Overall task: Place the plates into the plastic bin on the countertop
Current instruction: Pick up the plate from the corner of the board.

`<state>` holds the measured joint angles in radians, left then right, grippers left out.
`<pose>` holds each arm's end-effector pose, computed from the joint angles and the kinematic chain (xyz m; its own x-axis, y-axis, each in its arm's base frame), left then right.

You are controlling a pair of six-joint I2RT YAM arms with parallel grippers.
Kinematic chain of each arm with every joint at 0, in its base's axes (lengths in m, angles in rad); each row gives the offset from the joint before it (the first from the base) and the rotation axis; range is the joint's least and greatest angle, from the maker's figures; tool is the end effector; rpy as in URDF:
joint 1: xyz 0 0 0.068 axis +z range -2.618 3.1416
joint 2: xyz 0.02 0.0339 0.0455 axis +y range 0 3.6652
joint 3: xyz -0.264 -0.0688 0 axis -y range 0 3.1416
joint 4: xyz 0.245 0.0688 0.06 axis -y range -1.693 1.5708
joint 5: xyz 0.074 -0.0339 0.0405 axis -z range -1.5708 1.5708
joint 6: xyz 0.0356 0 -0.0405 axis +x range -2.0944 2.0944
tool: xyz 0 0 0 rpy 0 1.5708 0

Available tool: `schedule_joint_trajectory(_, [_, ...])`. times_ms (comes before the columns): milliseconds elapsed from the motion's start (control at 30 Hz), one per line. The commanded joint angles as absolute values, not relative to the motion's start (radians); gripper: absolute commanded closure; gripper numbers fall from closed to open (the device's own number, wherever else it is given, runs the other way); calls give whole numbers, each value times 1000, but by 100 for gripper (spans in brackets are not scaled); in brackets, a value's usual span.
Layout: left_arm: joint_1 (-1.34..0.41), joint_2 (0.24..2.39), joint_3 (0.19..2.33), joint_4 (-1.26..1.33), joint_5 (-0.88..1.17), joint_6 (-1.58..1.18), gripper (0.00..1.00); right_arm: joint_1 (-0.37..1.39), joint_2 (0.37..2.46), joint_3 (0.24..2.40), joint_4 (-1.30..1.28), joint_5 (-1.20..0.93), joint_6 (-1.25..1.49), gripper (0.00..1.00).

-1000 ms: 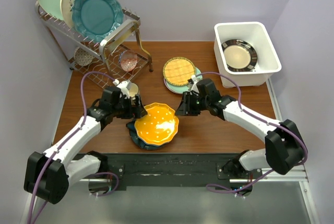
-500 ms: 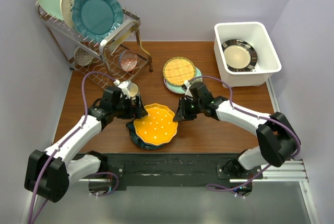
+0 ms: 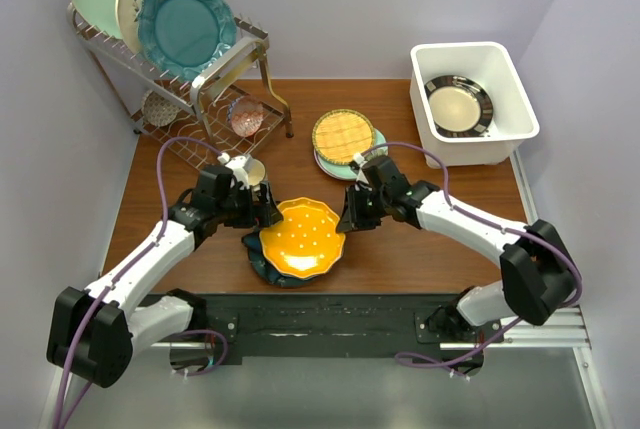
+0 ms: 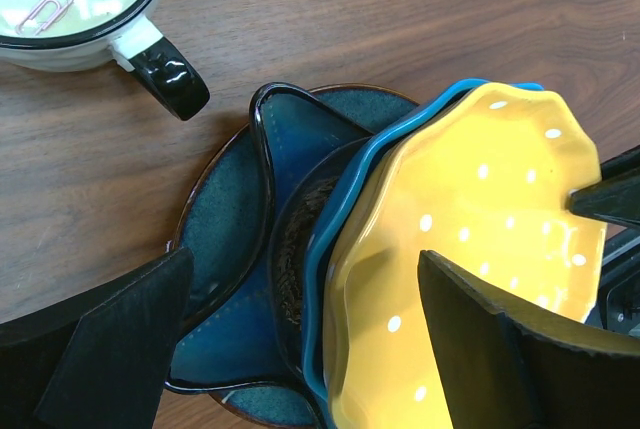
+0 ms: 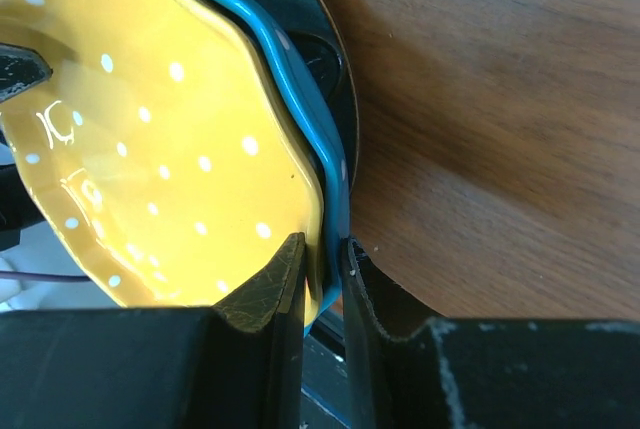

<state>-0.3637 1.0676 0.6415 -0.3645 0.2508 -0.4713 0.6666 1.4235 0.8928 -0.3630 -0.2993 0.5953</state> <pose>0.1996 -0.0854 0.2210 -0.8224 -0.1576 -0.5466 0.1508 0.8661 -0.4766 0.2219 0.1879 0.2182 -0.9199 -0.0419 -0.3899 -0.2659 0.7975 0.5416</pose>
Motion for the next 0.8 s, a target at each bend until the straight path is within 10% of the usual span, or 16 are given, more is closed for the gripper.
schedule_joint_trajectory(0, [-371,1062,655,-350,259,-476,2,660,1353,960,-394,-230,574,84])
schedule_joint_trajectory(500, [-371,1060,652,-344,264,-472,3,658,1382,953,-376,-250,574,73])
schedule_joint_trajectory(767, [-371,1049,660,-342,275,-471,26,658,1371,950,-373,-241,574,70])
